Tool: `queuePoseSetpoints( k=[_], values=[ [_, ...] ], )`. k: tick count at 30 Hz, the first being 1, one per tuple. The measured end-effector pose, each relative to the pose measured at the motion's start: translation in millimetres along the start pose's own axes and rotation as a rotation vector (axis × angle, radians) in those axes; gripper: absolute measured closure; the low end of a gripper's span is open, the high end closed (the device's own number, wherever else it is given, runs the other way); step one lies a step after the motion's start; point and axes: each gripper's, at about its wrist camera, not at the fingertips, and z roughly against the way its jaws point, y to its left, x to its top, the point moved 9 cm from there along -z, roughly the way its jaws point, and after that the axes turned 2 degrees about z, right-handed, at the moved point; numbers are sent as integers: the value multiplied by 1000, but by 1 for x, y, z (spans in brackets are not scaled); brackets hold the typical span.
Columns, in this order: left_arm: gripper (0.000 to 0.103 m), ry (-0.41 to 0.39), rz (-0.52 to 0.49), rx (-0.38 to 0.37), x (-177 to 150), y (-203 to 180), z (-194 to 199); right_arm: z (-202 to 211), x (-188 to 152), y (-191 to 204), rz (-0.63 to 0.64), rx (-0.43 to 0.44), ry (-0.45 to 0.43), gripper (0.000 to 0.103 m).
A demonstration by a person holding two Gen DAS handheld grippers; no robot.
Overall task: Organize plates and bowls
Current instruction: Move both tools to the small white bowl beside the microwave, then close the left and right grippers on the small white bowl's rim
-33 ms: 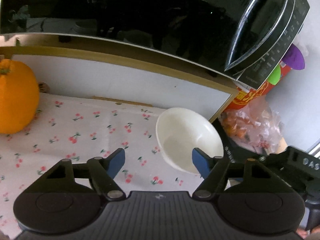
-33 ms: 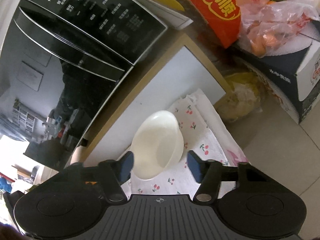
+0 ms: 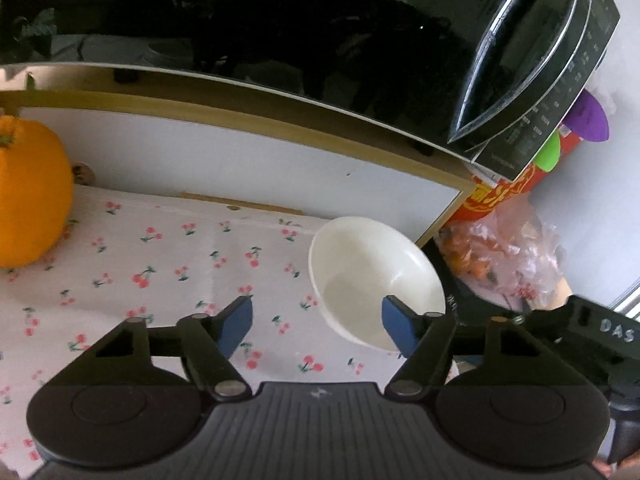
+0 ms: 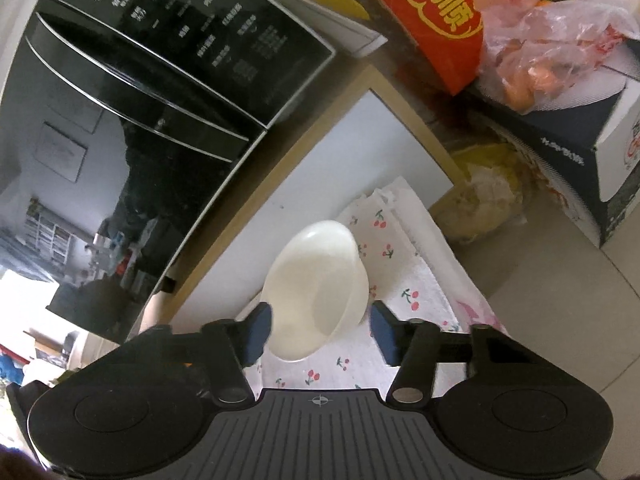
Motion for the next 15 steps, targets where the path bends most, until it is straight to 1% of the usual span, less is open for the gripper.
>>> queuePoseSetpoints(
  k=[4, 5, 6, 7, 9, 11, 14, 15],
  values=[
    [52, -13, 1, -9, 0, -3, -6, -11, 0, -2, -10, -15, -1, 65],
    [55, -16, 2, -7, 2, -4, -8, -13, 0, -3, -11, -22, -2, 68],
    [57, -18, 4, -5, 3, -3, -10, -14, 0, -4, -12, -26, -2, 71],
    [60, -16, 7, -5, 3, -2, -10, -16, -1, -5, -13, -30, -2, 72],
    [67, -10, 10, -9, 3, -4, -14, -19, -2, -6, -15, -38, -2, 78],
    [76, -12, 4, -12, 3, -5, -16, -20, -3, -8, -14, -45, -4, 81],
    [84, -15, -4, -9, 3, -6, -17, -23, -3, -9, -10, -54, -7, 85],
    [84, -13, -3, -7, 3, -6, -17, -23, -4, -9, -7, -56, -8, 86]
  ],
)
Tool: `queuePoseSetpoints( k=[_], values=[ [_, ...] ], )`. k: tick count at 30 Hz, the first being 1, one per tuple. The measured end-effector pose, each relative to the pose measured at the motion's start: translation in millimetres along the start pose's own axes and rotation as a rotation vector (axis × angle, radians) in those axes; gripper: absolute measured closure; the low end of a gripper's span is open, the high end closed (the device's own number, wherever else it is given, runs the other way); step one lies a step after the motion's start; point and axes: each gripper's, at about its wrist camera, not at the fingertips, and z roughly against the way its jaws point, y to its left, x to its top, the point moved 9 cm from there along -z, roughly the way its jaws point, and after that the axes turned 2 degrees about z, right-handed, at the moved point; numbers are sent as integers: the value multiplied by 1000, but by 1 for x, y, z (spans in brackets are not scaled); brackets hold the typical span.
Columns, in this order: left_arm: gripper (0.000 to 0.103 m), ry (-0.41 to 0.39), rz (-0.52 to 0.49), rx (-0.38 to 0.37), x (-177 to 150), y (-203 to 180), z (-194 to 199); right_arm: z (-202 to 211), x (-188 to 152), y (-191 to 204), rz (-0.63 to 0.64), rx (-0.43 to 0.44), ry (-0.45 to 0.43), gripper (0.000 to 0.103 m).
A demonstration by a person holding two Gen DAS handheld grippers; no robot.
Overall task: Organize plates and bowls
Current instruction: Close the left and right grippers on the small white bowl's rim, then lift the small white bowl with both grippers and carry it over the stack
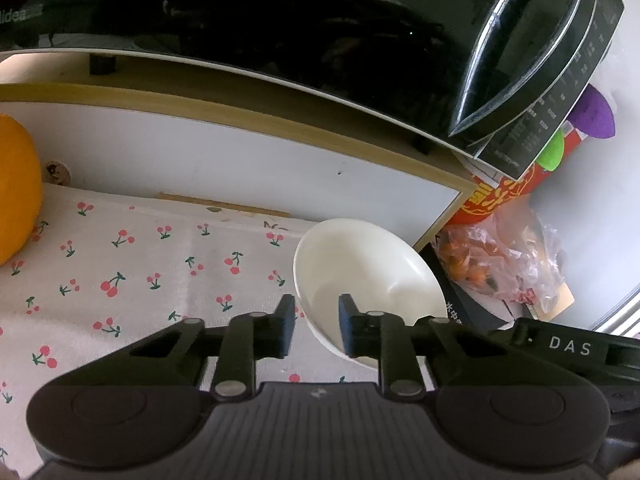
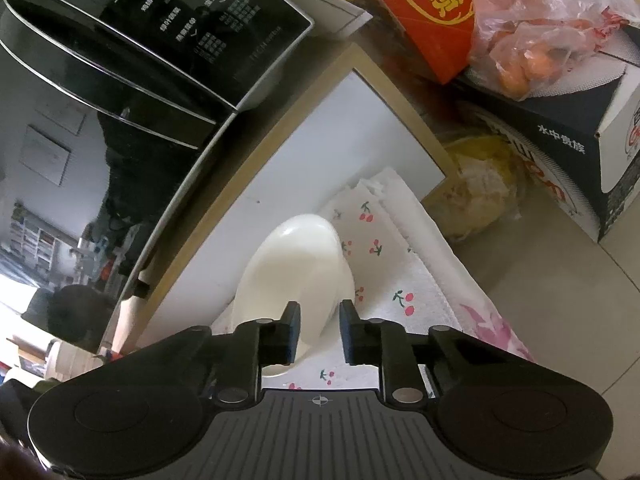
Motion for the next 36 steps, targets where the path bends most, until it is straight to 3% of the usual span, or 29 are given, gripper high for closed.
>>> queuePoseSetpoints(
  k=[5, 15, 36],
  values=[
    [90, 13, 8, 6, -3, 0, -4, 1, -1, -1, 8, -11, -3, 93],
    [90, 6, 7, 17, -4, -6, 12, 14, -3, 9, 28, -15, -12, 93],
    [89, -21, 57, -6, -17, -6, 100, 90, -34, 71, 184, -24, 11, 92]
  ],
)
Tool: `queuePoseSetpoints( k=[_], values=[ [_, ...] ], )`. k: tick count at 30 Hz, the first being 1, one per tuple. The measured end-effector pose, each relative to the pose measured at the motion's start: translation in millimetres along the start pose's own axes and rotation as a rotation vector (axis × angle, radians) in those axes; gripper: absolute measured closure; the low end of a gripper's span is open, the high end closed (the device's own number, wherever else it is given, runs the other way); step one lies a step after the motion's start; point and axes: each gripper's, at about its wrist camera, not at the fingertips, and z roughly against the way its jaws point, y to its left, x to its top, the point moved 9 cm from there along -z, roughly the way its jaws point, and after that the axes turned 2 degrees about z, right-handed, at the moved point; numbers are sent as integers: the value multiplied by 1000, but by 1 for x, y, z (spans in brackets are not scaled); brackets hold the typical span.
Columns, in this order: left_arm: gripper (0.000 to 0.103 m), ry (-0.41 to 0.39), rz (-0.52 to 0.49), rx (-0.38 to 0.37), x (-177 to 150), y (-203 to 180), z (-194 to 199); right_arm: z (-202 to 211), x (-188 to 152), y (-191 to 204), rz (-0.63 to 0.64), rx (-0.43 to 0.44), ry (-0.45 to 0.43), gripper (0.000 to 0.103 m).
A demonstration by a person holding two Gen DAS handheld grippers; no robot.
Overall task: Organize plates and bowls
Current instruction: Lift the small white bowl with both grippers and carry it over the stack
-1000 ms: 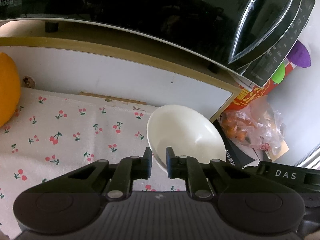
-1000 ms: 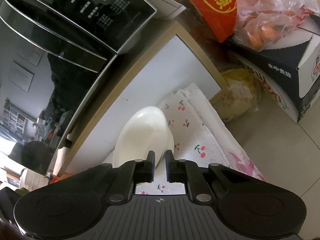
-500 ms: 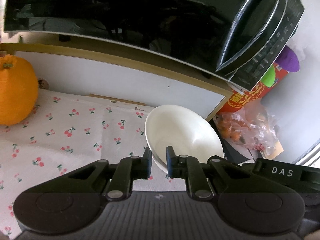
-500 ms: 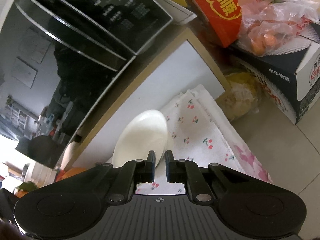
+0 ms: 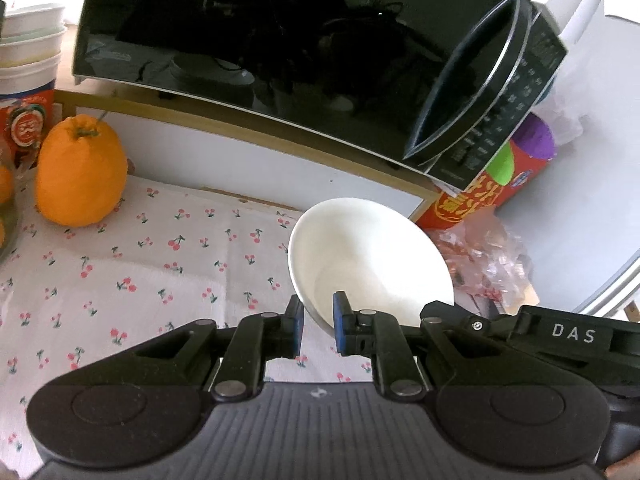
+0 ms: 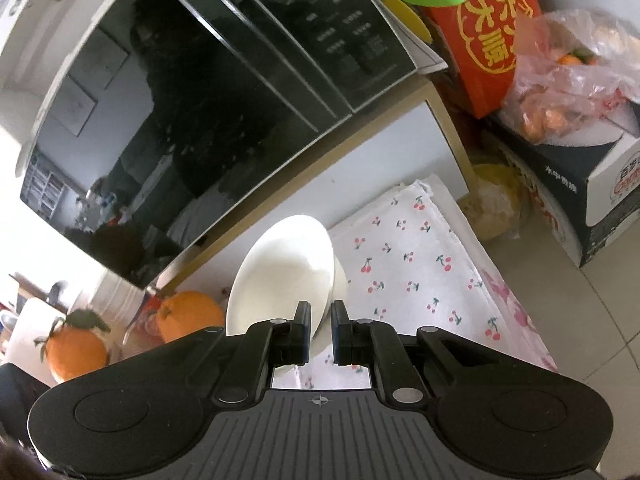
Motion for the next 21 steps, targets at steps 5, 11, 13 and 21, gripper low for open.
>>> queuePoseSetpoints(
  k=[5, 11, 13, 21],
  values=[
    [89, -4, 1, -17, -9, -4, 20, 19, -11, 6, 11, -12, 4, 92],
    [89, 6, 8, -30, -25, -7, 39, 37, -27, 11, 22, -33, 21, 92],
    [89, 7, 10, -34, -28, -5, 45, 41, -32, 15, 28, -35, 25, 91],
    [89, 9, -25, -27, -37, -2, 61, 53, -54, 24, 24, -53, 57, 91]
  ],
)
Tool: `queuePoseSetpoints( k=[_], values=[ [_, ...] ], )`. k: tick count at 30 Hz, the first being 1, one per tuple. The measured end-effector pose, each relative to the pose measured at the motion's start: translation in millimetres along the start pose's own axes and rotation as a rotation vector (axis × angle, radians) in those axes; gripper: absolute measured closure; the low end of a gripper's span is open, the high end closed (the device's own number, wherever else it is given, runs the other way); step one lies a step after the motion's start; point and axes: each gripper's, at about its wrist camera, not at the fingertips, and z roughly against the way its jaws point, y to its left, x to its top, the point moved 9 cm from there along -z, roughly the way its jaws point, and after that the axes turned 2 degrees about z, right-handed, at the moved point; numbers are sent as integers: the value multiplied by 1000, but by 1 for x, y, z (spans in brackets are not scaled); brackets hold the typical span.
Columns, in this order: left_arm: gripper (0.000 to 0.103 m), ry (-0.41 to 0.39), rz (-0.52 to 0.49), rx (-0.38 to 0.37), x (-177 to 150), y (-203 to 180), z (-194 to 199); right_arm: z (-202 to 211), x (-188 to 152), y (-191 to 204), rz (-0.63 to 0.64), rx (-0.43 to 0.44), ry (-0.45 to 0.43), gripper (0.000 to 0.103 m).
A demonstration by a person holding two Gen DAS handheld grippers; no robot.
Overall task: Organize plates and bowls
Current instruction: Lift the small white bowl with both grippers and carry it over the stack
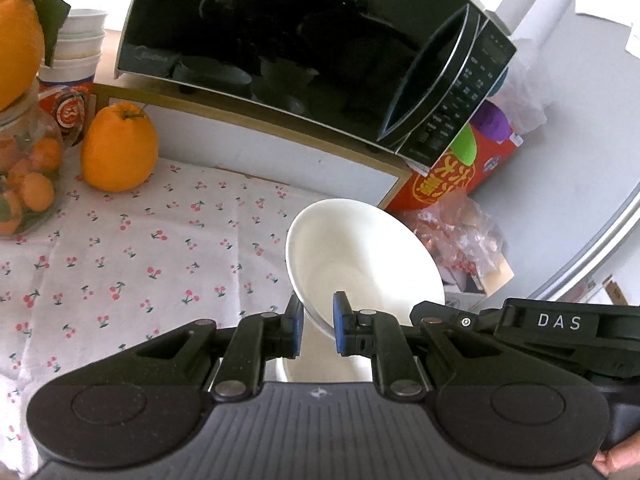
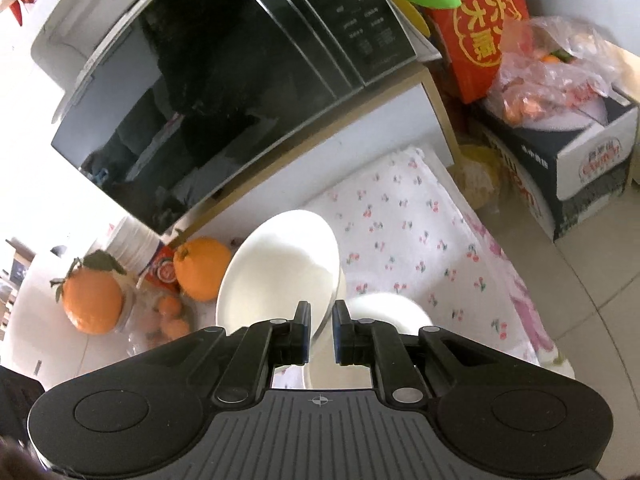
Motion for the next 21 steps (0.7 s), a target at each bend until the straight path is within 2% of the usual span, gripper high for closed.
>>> queuePoseSetpoints(
  k=[10, 21],
  values=[
    [89, 27, -92, -5, -14, -3, 8, 11, -20, -7, -67, -7, -3, 91],
    [87, 95, -153, 20, -36, -8, 1, 15, -36, -15, -10, -115, 5, 90]
  ],
)
